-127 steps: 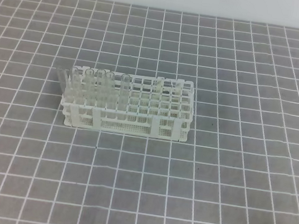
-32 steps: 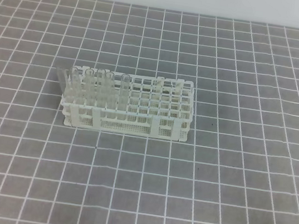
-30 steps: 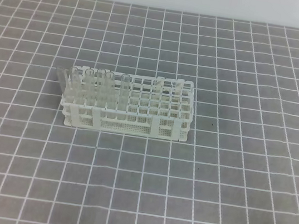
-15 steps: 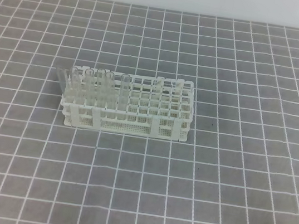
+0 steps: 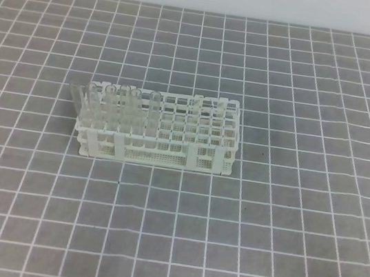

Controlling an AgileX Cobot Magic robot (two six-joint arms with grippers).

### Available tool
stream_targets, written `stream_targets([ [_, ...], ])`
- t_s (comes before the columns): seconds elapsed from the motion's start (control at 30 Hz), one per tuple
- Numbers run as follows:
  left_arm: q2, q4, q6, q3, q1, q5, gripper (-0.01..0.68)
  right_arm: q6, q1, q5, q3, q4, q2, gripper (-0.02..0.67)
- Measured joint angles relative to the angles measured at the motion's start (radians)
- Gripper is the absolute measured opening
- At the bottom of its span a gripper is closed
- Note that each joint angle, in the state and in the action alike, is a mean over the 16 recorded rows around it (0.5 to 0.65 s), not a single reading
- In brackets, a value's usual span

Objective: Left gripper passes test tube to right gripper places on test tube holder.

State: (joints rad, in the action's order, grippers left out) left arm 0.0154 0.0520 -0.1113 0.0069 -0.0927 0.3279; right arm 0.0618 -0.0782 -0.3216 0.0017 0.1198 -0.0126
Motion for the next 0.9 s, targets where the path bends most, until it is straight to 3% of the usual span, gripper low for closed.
stream_targets([
  [0.9, 0.002, 0.000, 0.000, 0.001, 0.000, -0.002, 0.000, 0.002, 0.000, 0.000, 0.000, 0.000, 0.002, -0.001],
])
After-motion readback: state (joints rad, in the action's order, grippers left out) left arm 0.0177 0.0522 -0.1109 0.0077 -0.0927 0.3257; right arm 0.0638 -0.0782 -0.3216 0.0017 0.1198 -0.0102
